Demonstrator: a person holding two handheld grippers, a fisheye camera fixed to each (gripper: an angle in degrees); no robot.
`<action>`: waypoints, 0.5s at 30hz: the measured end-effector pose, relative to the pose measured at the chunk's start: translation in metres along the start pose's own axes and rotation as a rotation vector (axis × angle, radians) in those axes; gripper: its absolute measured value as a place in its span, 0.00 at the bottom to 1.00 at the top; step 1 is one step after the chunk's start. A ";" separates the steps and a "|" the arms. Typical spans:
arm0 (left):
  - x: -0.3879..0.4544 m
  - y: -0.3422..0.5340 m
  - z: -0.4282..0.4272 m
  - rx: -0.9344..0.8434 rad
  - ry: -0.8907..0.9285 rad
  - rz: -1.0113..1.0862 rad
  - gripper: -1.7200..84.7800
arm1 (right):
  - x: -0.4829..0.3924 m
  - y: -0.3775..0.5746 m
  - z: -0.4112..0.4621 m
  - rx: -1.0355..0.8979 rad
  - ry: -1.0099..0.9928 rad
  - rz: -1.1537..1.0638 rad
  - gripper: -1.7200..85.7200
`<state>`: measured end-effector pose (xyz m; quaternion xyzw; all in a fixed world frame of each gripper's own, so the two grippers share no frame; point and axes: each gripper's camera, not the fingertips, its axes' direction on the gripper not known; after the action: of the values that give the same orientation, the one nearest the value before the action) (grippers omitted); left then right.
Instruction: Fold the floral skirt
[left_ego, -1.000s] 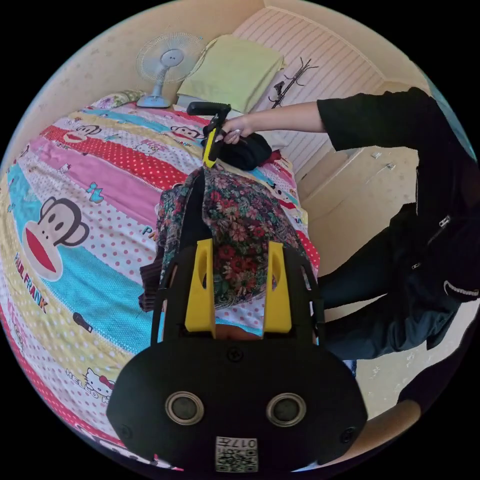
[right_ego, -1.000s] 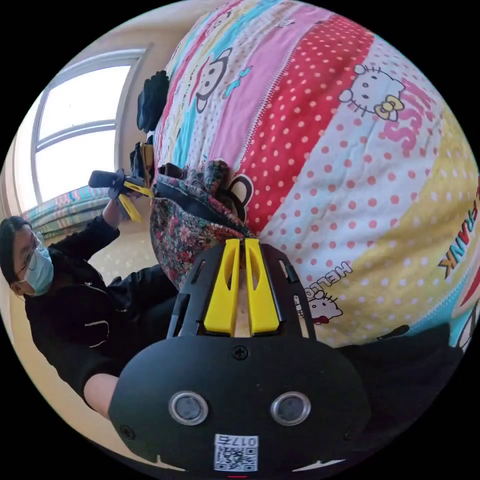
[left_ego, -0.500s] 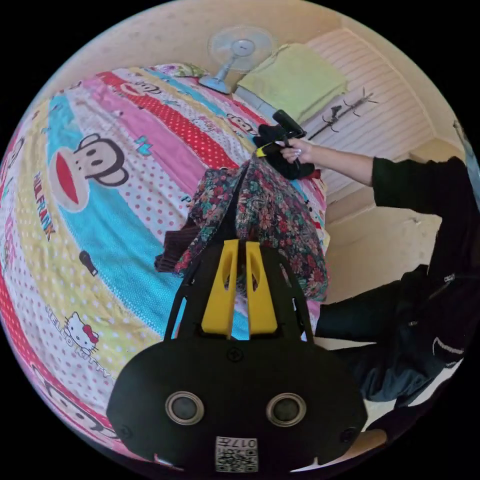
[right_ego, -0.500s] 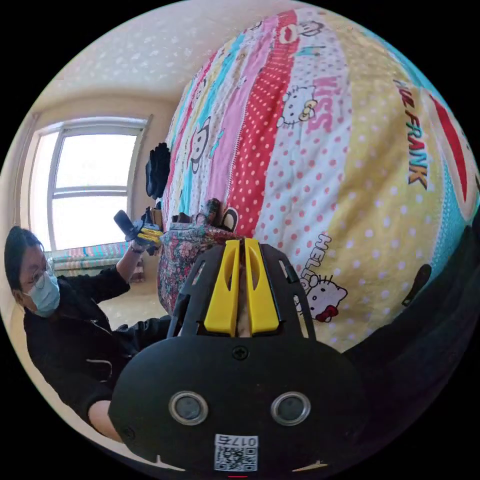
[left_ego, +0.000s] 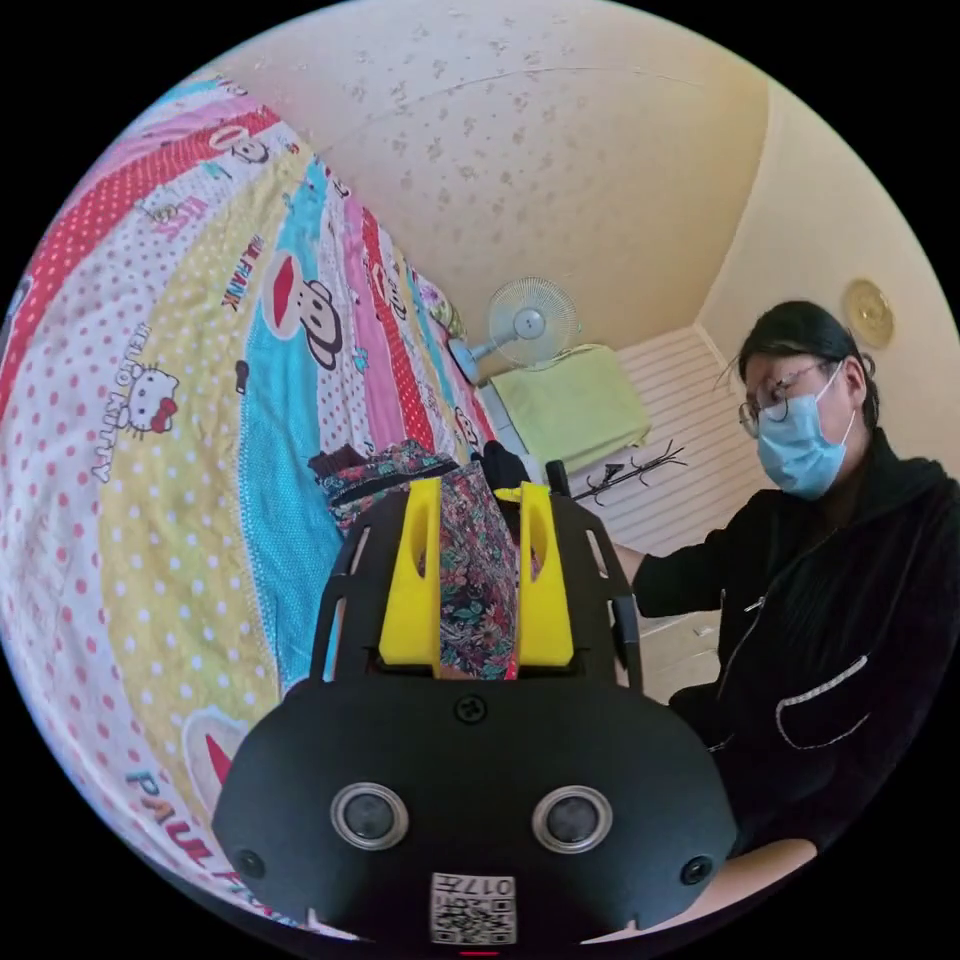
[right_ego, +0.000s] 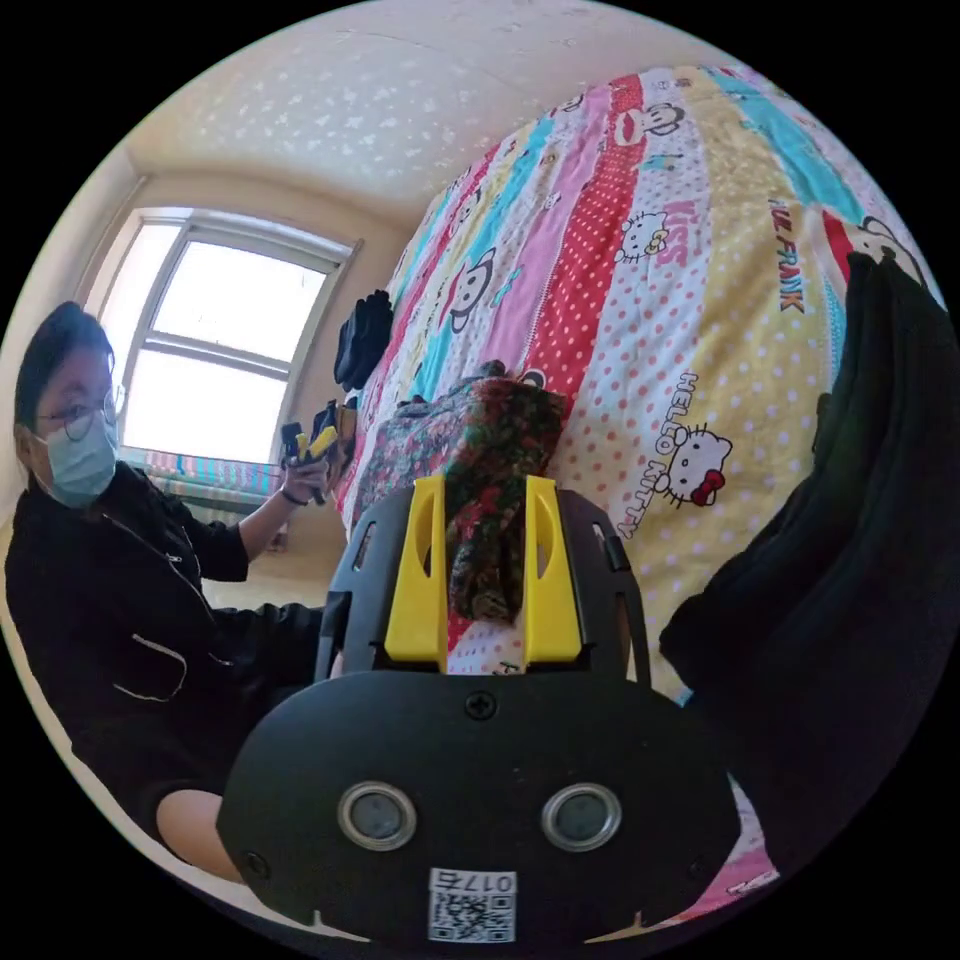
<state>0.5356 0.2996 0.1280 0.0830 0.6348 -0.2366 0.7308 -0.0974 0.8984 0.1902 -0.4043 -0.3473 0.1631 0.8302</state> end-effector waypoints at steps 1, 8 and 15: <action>0.011 0.010 0.002 -0.010 -0.042 0.011 0.18 | -0.015 0.019 0.004 -0.015 0.088 -0.012 0.14; 0.108 0.128 0.112 -0.196 -0.199 0.022 0.26 | -0.033 0.087 0.065 -0.048 0.149 0.043 0.12; 0.132 0.148 0.155 -0.167 -0.318 -0.202 0.13 | -0.039 0.110 0.065 -0.054 0.216 0.007 0.07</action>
<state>0.7513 0.3316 0.0018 -0.0804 0.5340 -0.2653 0.7987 -0.1698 0.9810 0.1146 -0.4431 -0.2589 0.1120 0.8509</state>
